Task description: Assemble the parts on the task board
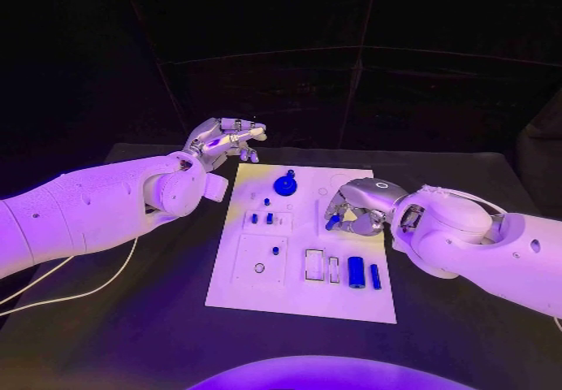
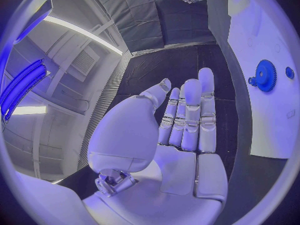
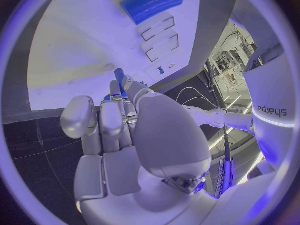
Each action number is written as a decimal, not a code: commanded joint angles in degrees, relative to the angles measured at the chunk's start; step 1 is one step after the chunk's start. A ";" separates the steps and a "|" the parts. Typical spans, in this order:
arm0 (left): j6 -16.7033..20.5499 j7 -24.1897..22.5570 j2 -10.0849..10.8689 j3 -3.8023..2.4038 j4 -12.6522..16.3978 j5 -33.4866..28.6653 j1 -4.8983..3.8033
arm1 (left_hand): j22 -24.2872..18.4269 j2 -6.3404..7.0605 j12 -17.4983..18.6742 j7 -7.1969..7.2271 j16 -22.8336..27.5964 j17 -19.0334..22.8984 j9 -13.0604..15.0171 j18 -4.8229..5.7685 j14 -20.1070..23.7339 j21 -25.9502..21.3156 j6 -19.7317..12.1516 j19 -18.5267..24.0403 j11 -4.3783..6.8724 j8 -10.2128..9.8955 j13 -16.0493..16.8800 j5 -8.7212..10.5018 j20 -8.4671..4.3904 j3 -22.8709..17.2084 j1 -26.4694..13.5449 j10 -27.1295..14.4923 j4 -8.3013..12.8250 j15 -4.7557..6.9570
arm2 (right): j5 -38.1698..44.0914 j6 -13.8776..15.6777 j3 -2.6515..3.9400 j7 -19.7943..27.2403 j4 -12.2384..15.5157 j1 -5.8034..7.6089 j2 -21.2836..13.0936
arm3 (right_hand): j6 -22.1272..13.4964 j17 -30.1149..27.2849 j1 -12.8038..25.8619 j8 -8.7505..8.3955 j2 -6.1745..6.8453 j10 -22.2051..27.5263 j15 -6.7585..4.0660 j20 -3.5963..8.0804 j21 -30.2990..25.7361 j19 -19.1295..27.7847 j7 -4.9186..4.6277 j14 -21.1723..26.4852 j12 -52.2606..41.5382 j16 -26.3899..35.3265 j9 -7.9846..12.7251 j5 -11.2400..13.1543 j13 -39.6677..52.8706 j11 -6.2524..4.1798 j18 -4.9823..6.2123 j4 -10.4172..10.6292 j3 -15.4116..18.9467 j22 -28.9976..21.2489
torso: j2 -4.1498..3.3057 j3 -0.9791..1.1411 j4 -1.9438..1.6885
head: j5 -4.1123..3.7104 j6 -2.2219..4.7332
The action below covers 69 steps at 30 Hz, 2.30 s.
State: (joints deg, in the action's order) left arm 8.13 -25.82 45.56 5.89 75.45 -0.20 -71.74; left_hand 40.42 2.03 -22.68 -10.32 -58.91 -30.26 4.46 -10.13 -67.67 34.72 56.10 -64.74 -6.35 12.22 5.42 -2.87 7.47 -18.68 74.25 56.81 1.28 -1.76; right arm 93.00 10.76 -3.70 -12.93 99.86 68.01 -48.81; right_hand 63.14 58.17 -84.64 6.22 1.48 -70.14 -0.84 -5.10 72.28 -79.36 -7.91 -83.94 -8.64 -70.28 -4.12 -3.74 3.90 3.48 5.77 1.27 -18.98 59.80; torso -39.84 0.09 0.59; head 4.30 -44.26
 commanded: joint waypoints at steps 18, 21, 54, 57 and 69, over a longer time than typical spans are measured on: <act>-0.87 -0.36 -1.10 -0.05 -0.22 -0.17 -0.05 | -0.12 -0.17 -0.44 0.00 0.36 0.21 -0.09 -0.34 0.41 -0.22 -0.34 0.13 -0.04 0.34 -0.11 -0.03 0.10 0.26 0.51 -0.50 0.20 0.03 | -2.13 1.43 0.84 6.39 0.97 -0.50 10.83 | 0.30 0.00 2.22 -0.66 2.03 -0.77 -0.22 0.13 0.22 -0.13 -0.24 -1.04 1.30 -0.53 0.17 -1.92 -0.04 0.30 0.08 0.14 -1.64 -0.01 | -0.18 -0.05 -0.44 | 1.77 -0.23; -0.92 -0.34 -1.55 -0.05 -0.39 -0.17 -0.05 | -0.12 -0.17 -0.44 0.00 0.36 0.21 -0.09 -0.34 0.41 -0.22 -0.34 0.13 -0.04 0.34 -0.11 -0.03 0.10 0.26 0.51 -0.50 0.20 0.03 | -1.63 0.66 0.82 6.98 -0.10 -1.30 12.98 | 0.26 -0.04 2.64 -0.83 2.38 -0.83 -0.19 0.11 0.20 -0.08 -0.27 -1.01 1.61 -0.56 0.18 -3.03 -0.04 0.34 0.09 0.14 -2.00 -0.04 | -0.21 -0.10 -0.53 | 2.08 -0.24; -1.06 -0.19 -2.66 -0.06 -0.99 -0.17 -0.06 | -0.16 -0.20 -0.47 -0.01 0.41 0.29 -0.10 -0.34 0.45 -0.27 -0.37 0.13 -0.05 0.36 -0.11 -0.03 0.10 0.28 0.50 -0.53 0.18 0.02 | 4.54 -7.44 0.50 6.06 -6.58 -4.65 19.95 | 0.15 0.05 3.11 -1.07 2.59 -0.71 -0.12 0.06 0.27 -0.06 -0.39 -1.00 2.05 -0.68 0.20 -3.72 -0.06 0.47 0.06 0.14 -2.49 0.07 | -0.19 0.02 -0.37 | 4.03 -1.33; -1.06 -0.18 -2.68 -0.06 -1.00 -0.17 -0.06 | -0.16 -0.20 -0.47 -0.01 0.41 0.29 -0.10 -0.34 0.45 -0.27 -0.37 0.13 -0.05 0.36 -0.11 -0.03 0.10 0.28 0.50 -0.53 0.18 0.02 | 4.78 -7.63 0.46 5.90 -6.93 -4.72 20.27 | 0.17 0.06 3.15 -1.06 2.59 -0.73 -0.11 0.05 0.30 -0.08 -0.38 -1.01 2.07 -0.69 0.19 -3.76 -0.06 0.47 0.05 0.15 -2.52 0.14 | -0.15 0.01 -0.36 | 4.09 -1.38; -1.10 -0.13 -2.70 -0.06 -1.03 -0.17 -0.06 | -0.20 -0.23 -0.50 -0.02 0.48 0.44 -0.10 -0.33 0.51 -0.32 -0.40 0.12 -0.06 0.38 -0.12 -0.03 0.11 0.31 0.48 -0.56 0.16 0.01 | 5.58 -8.49 0.20 5.09 -7.61 -4.84 20.55 | 0.19 0.06 3.17 -1.06 2.60 -0.75 -0.11 0.05 0.32 -0.09 -0.38 -1.01 2.08 -0.70 0.19 -3.79 -0.05 0.46 0.04 0.15 -2.54 0.17 | -0.19 0.00 -0.41 | 4.22 -1.48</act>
State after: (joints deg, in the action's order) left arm 7.72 -25.75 42.93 5.88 74.39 -0.21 -71.73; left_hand 40.27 2.03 -22.90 -10.32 -58.73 -29.87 4.41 -10.13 -67.67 34.72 56.10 -64.74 -6.56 12.22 5.38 -2.87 7.47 -18.68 74.25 56.60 1.28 -1.76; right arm 97.56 3.81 -3.32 -6.91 92.41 63.24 -28.27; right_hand 63.19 58.17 -81.95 5.25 4.15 -70.53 -0.84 -5.10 72.28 -79.35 -7.97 -83.94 -6.80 -70.67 -3.87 -7.22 3.90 3.88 5.78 1.42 -21.32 59.88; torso -40.00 0.08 0.25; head 8.48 -45.74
